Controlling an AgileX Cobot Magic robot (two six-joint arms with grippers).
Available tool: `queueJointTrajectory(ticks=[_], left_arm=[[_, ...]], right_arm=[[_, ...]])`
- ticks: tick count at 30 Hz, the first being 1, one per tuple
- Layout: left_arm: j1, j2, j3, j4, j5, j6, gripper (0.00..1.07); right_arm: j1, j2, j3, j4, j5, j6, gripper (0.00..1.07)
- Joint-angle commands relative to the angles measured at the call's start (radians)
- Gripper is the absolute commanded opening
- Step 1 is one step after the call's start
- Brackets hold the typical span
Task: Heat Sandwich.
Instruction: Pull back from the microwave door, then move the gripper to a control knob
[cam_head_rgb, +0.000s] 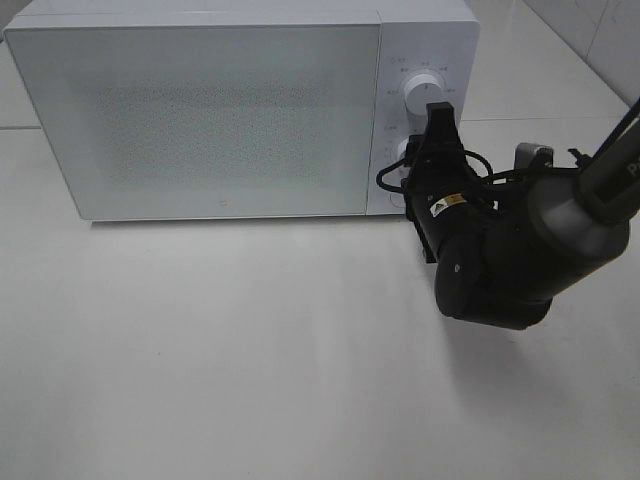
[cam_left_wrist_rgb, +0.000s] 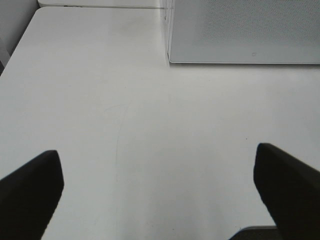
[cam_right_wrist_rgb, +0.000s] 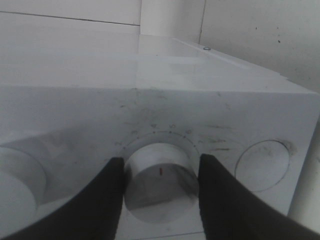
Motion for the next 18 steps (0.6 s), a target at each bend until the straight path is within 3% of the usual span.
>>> queueJointTrajectory(ticks=[1, 18], left_arm=[[0.002, -0.027, 0.001, -0.010, -0.009, 0.000, 0.98], [0.002, -0.027, 0.001, -0.010, -0.009, 0.000, 0.98]], right_arm=[[0.010, -0.006, -0.017, -0.093, -0.103, 0.115, 0.13], [0.010, -0.006, -0.017, -0.095, -0.102, 0.177, 0.15]])
